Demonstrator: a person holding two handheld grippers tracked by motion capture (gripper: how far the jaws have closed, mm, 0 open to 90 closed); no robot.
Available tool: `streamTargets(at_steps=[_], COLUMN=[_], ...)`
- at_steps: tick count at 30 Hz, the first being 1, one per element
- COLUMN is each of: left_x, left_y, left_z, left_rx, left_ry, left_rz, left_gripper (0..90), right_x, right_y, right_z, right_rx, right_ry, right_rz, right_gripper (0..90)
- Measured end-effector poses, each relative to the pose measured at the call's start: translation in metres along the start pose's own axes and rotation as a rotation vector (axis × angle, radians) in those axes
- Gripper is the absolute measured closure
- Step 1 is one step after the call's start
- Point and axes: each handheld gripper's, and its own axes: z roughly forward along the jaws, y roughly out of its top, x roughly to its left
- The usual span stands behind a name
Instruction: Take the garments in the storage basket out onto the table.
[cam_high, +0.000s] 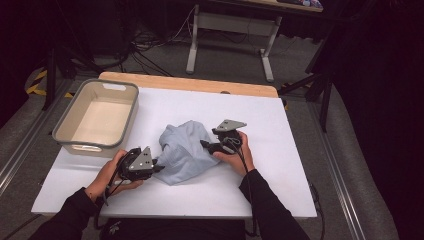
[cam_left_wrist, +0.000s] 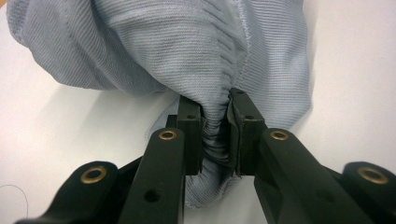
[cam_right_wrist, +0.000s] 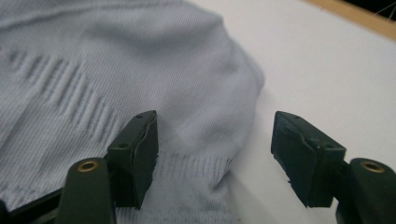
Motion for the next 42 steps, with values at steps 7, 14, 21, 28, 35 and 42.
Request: streamTargets(at_steps=[7,14,21,28,35,42], left_x=[0.000,0.001,0.001,0.002,0.005,0.016], left_y=[0.000,-0.002,-0.002,-0.001,0.002,0.013], left_z=[0.003,0.006,0.007,0.007,0.005,0.005], left_rx=[0.000,-0.001,0.003,-0.008,-0.015,-0.059], left_ry=[0.003,-0.002,0.000,-0.003,0.015,0.031], left_rz=[0.006,-0.005,-0.004,0.003,0.007,-0.006], left_gripper=[77.3,77.3,77.4,77.4,77.3,76.9], right_x=[-0.002,-0.002,0.000,0.005,0.003,-0.002], right_y=[-0.005,-0.008,-0.009,-0.011,-0.010,-0.010], right_z=[0.007,0.009,0.006,0.000,-0.020,-0.056], right_rx=[0.062,0.082,0.081,0.063,0.003,-0.085], right_ry=[-0.002,0.070,0.065,0.040,-0.021,-0.110], right_rz=[0.016,0.055,0.039,0.011,0.030,0.056], right_gripper=[34.1,54.9,75.2,83.1,84.6,85.2])
